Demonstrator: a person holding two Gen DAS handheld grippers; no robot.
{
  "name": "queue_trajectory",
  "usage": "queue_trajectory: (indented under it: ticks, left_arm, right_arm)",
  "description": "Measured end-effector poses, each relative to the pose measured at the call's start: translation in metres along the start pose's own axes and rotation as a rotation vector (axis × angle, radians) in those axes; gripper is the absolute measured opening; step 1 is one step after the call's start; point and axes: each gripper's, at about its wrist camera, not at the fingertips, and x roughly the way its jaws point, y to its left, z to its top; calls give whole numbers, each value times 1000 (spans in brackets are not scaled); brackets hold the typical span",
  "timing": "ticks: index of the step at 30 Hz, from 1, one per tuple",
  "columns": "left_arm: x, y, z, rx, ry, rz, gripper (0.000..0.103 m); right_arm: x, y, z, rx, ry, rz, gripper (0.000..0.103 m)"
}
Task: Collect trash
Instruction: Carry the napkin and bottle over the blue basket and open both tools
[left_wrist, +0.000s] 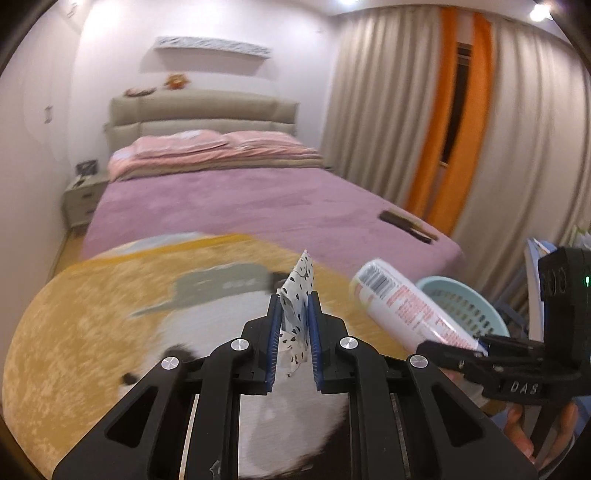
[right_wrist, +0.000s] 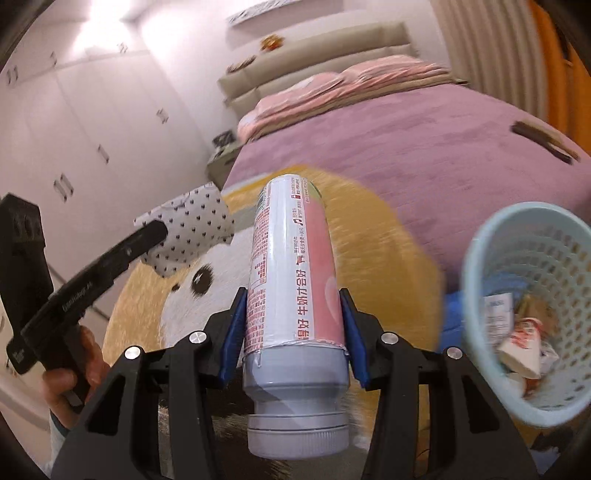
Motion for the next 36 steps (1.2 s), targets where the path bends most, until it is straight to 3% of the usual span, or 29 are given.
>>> queue_trajectory:
  ticks: [6, 10, 12, 19, 26, 34, 36]
  left_arm:
    - [23, -60, 13, 71, 9, -104, 13]
    - [47, -96, 15, 13, 71, -291, 13]
    - [59, -114, 13, 24, 95, -324, 13]
    - [102, -161, 11, 77, 155, -354, 13]
    - [150, -170, 6, 14, 284, -391, 13]
    - [170, -179, 2, 5, 316, -383, 14]
    - [170, -181, 1, 16, 312, -373, 18]
  right_arm:
    - [-59, -49, 10, 67, -129, -119, 45]
    - [-84, -83, 10, 130, -175, -173, 45]
    - [-89, -99, 9, 169, -182, -213, 45]
    - [-95, -154, 6, 278, -174, -294, 45]
    - [-94, -188, 8, 332, -169, -342, 45]
    - [-80, -208, 12, 377, -140, -363, 45]
    - [-75, -210, 14, 379, -131, -366, 45]
